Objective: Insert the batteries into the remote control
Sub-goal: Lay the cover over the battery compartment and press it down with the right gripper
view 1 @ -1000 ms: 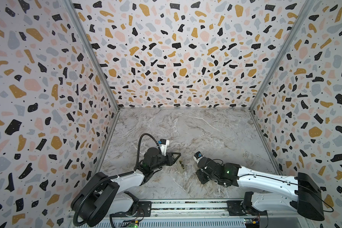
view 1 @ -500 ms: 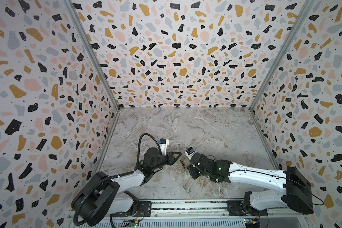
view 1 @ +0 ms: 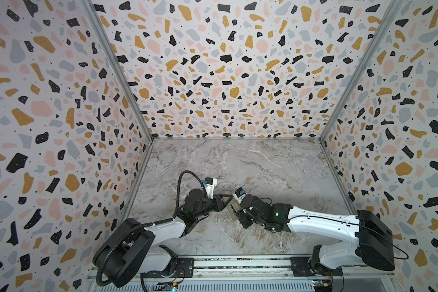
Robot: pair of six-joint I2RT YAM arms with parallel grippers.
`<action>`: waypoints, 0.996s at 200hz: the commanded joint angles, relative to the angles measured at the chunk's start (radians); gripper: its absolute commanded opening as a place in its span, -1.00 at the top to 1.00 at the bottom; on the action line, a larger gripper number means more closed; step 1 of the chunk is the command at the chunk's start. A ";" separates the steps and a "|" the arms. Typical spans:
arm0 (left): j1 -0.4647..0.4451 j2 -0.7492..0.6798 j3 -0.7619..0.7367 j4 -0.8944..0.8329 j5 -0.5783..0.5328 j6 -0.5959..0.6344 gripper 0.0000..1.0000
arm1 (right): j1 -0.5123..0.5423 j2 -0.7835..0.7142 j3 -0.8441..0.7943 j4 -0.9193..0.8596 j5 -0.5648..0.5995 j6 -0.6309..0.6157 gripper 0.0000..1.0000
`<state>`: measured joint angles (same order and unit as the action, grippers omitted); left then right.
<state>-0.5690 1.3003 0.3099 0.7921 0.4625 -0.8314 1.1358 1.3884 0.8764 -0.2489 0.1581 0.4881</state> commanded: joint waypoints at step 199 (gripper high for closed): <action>-0.017 0.007 0.009 0.085 0.013 -0.007 1.00 | -0.023 0.028 0.039 0.027 -0.032 -0.027 0.96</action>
<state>-0.5751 1.3041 0.3099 0.8028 0.4625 -0.8322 1.1191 1.4162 0.8764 -0.2310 0.1333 0.4736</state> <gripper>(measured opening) 0.231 0.267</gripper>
